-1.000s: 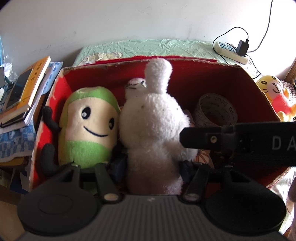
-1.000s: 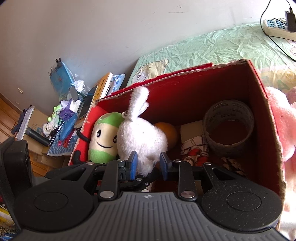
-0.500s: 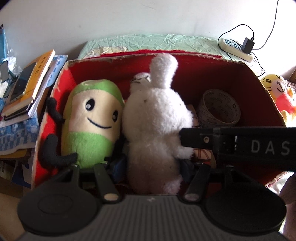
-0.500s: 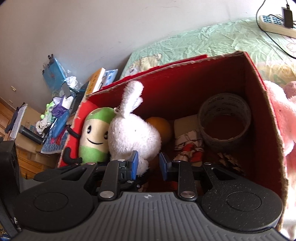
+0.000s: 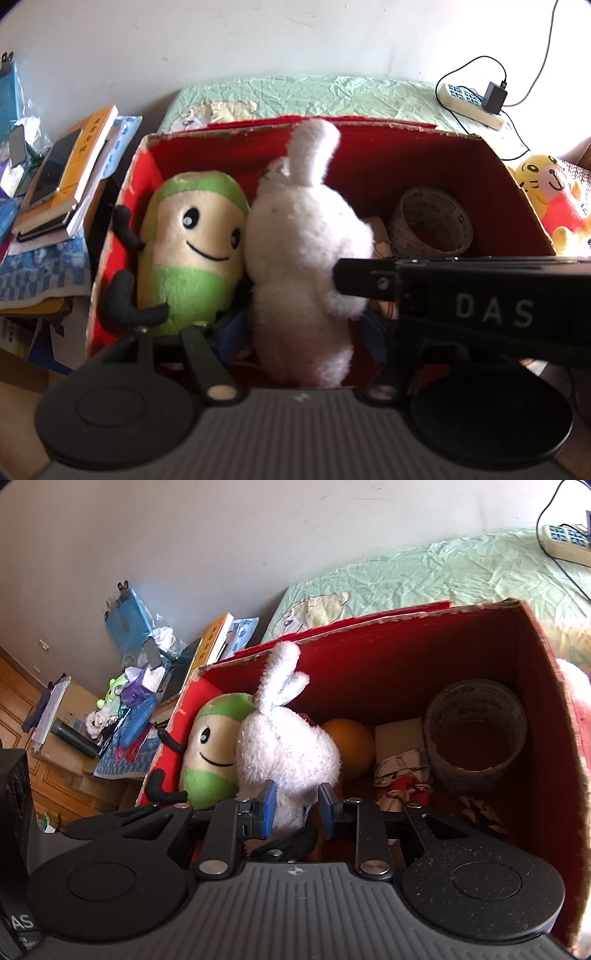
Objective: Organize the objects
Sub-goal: 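Open the right gripper to release the bunny beside the mushroom plush, then move the right gripper to the yellow-and-pink tiger plush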
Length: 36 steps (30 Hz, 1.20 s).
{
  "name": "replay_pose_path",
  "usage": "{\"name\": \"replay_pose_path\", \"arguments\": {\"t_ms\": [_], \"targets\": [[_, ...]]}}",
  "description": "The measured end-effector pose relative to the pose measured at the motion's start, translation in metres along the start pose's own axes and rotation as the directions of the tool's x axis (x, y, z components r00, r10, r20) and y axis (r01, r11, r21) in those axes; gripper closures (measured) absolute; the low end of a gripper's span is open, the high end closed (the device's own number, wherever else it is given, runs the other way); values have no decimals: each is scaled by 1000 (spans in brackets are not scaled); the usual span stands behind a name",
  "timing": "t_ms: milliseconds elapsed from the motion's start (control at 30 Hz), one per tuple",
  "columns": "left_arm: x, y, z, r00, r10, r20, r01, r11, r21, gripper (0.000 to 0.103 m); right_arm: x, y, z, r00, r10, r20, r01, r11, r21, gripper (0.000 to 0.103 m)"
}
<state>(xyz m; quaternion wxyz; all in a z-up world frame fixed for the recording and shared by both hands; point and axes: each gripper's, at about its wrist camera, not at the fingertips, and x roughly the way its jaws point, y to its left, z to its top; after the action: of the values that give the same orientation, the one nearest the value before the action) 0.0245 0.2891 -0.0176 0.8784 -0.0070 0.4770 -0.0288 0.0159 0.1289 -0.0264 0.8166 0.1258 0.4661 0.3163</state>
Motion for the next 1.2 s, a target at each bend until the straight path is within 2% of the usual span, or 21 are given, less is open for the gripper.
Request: {"name": "replay_pose_path", "arguments": {"t_ms": [100, 300, 600, 800, 967, 1200], "targets": [[-3, -2, 2, 1000, 1, 11, -1, 1000, 1, 30, -6, -4, -1, 1000, 5, 8, -6, 1000, 20, 74], [-6, -15, 3, 998, 55, 19, -56, 998, 22, 28, -22, -13, -5, 999, 11, 37, -12, 999, 32, 73], [-35, -40, 3, 991, 114, 77, -114, 993, 1, 26, -53, -35, -2, 996, 62, 57, -65, 997, 40, 73], [-46, -73, 3, 989, 123, 80, -122, 992, -11, 25, -84, -57, -2, 994, 92, 63, -94, 995, 29, 73], [-53, -115, 3, 988, 119, 99, -121, 993, 14, 24, -113, -81, -5, 991, 109, 77, -111, 993, 28, 73], [-57, -168, 5, 988, 96, 122, -102, 994, 46, 16, -148, -122, -12, 989, 106, 101, -112, 992, 53, 73]]}}
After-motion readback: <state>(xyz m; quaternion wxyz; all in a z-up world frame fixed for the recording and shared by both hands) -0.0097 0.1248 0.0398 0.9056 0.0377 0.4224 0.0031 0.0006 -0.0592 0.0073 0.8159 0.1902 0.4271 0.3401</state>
